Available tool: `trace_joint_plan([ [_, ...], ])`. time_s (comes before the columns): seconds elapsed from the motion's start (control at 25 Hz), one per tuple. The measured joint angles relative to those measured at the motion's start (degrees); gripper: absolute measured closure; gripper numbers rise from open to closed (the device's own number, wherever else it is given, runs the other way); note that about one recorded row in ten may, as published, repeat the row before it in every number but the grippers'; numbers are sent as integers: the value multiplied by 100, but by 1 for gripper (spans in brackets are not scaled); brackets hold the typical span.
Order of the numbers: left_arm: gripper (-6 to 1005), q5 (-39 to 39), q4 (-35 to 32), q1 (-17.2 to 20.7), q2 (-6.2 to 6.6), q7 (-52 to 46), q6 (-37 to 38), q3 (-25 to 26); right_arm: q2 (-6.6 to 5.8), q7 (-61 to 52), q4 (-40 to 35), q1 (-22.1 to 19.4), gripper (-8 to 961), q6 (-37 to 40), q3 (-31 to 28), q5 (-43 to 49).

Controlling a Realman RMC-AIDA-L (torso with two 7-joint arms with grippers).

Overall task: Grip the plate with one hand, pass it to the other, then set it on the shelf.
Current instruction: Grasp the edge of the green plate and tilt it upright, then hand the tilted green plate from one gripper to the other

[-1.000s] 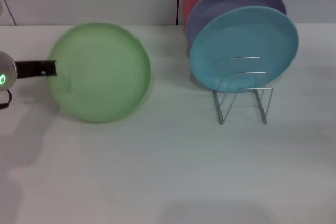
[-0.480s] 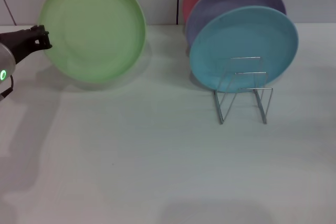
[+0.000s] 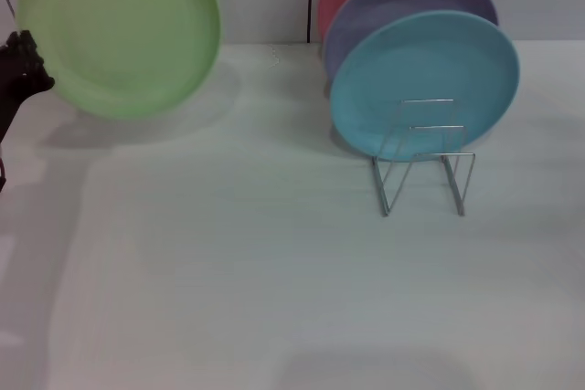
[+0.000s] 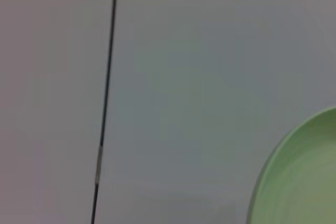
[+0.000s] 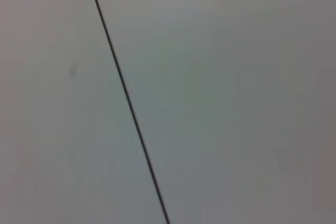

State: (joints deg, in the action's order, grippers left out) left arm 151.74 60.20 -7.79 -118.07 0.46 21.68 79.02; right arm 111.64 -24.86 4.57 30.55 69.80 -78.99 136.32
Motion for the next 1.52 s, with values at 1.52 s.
trace_joint_plan([
  [1.52,969,-1959,-3792,-755,-114,-712,4922,-2967,786,860,2979,-1983,503,897,2986,1137],
])
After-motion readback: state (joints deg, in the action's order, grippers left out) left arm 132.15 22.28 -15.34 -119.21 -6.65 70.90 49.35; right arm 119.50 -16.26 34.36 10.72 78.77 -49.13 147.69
